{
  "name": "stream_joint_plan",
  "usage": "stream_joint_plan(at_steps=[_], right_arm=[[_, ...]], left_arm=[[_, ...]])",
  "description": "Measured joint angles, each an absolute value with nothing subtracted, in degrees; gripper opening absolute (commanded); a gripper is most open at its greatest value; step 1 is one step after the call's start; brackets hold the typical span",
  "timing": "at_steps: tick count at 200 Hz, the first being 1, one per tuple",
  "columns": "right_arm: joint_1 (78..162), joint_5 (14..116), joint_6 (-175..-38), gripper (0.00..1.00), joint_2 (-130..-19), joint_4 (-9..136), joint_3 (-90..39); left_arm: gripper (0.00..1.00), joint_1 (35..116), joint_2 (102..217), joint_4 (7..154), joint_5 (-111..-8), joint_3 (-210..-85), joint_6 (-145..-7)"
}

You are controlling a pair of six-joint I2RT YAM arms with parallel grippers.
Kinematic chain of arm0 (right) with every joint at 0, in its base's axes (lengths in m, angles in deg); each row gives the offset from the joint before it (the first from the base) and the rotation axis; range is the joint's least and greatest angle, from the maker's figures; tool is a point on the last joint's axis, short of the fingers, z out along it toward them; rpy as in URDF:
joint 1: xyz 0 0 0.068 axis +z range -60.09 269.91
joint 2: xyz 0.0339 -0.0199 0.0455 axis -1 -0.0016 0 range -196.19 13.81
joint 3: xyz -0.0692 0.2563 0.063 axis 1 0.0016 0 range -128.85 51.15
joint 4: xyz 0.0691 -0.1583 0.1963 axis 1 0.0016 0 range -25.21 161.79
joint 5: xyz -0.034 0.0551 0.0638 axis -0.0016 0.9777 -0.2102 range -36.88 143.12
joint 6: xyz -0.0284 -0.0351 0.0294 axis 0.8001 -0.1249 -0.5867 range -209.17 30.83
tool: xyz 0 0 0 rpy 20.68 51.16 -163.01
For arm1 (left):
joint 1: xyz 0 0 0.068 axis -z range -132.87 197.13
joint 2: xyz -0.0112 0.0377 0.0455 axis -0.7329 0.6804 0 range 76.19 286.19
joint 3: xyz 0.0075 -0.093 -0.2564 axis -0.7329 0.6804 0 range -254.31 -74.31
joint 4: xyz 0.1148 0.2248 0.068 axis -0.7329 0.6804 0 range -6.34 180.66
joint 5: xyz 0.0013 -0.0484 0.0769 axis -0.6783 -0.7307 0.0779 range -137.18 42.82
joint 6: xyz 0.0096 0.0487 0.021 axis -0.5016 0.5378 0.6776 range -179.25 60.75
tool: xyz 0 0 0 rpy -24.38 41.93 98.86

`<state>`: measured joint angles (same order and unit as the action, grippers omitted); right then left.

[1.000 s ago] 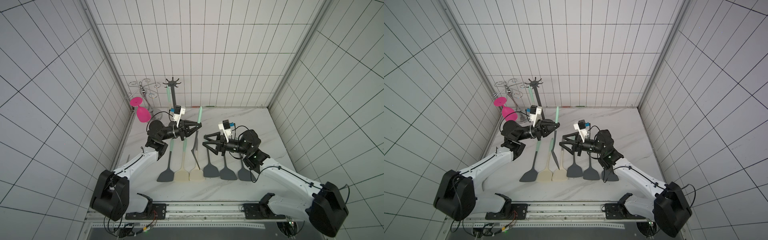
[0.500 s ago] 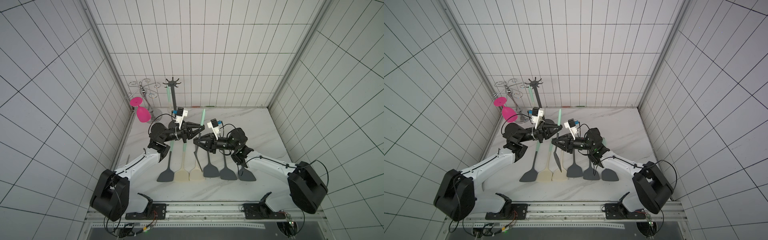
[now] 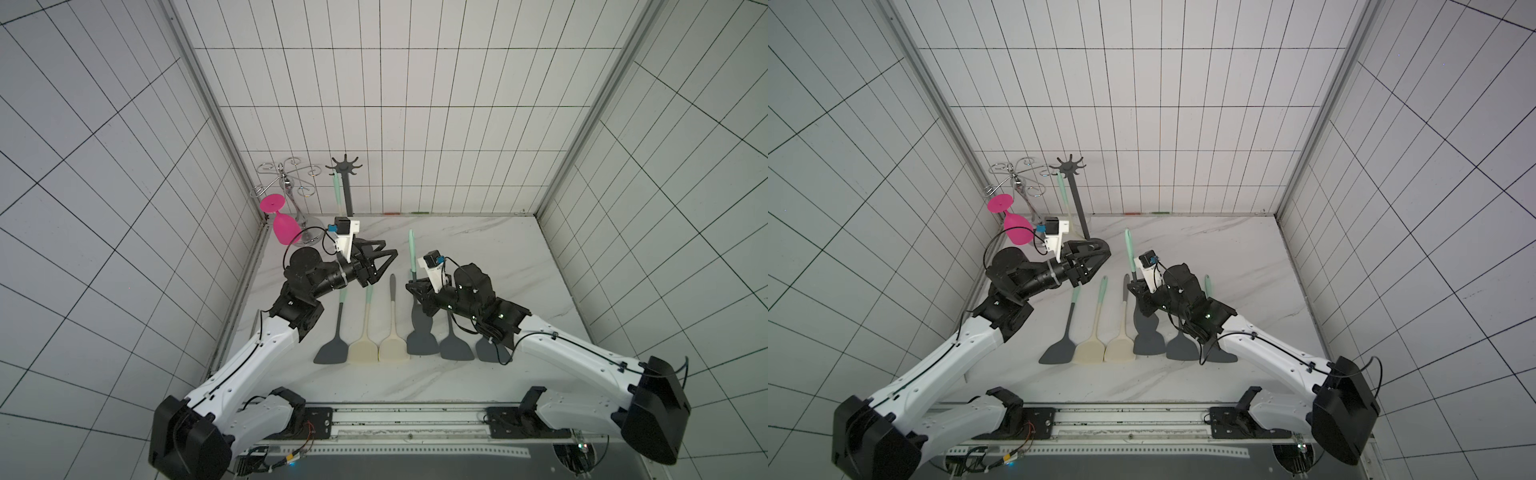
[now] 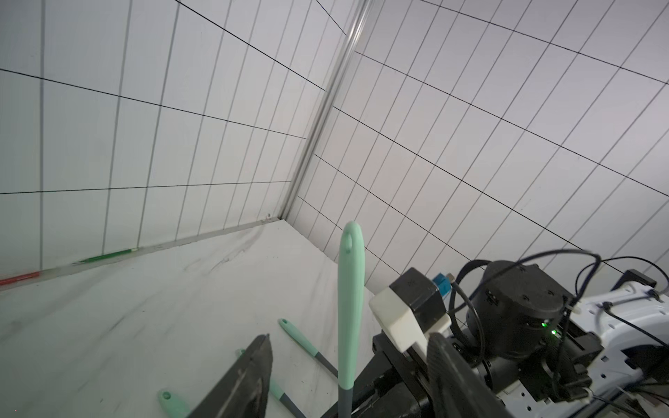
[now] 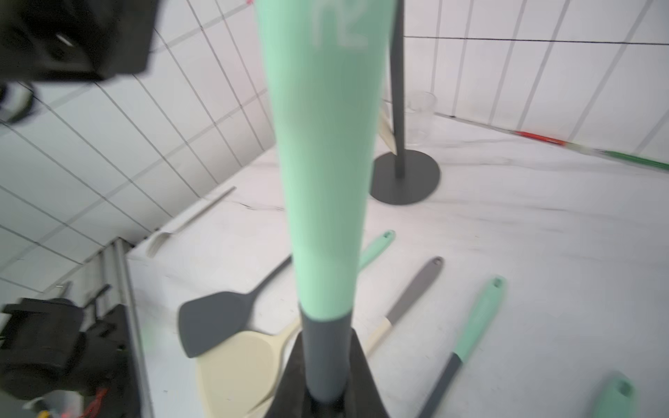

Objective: Take the spatula off the kitchen utensil rack
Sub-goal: Place the spatula at the center of the board.

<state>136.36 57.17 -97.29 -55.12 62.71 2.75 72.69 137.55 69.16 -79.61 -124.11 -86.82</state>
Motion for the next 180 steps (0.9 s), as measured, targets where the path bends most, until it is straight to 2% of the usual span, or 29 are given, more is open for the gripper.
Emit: stream_joint_plan(at_steps=[28,59,71,89,102,110,117,131,143,157,180], right_arm=[[138.8,46.0,-92.3,0.0,-55.1,69.9,2.7],[141.9,39.5,-88.7,0.0,-55.8,72.9,2.2],[142.8,38.2,-87.7,0.0,-56.1,73.6,1.7],[143.6,36.8,-86.6,0.0,-56.3,74.2,1.0],[143.8,36.0,-86.4,0.0,-56.3,74.4,0.8],[143.8,35.5,-86.0,0.0,-56.1,74.7,0.6],[143.8,35.4,-85.8,0.06,-56.1,74.9,0.6],[143.8,36.3,-85.8,0.25,-56.0,75.0,0.6],[143.2,39.6,-86.0,0.36,-55.5,75.2,0.6],[141.4,46.9,-86.8,0.41,-54.4,75.3,0.6],[134.7,62.6,-91.1,0.42,-52.2,73.9,0.6]], left_arm=[[0.65,76.6,140.0,72.5,-74.1,-126.3,-88.5],[0.62,82.7,146.0,74.1,-71.2,-128.5,-90.9],[0.5,83.8,148.4,74.2,-71.0,-129.3,-92.5],[0.18,83.9,151.1,74.5,-71.1,-130.3,-95.1],[0.0,83.7,152.2,74.9,-70.7,-130.9,-95.6],[0.0,83.3,152.3,75.8,-69.8,-131.1,-94.4],[0.0,83.1,152.3,76.2,-69.9,-131.1,-94.3],[0.0,83.0,152.2,77.2,-70.0,-131.5,-93.7],[0.0,82.4,151.7,78.1,-70.7,-131.6,-93.2],[0.0,80.8,150.7,78.9,-72.7,-131.6,-93.0],[0.0,76.2,149.1,79.4,-76.7,-131.6,-92.8]])
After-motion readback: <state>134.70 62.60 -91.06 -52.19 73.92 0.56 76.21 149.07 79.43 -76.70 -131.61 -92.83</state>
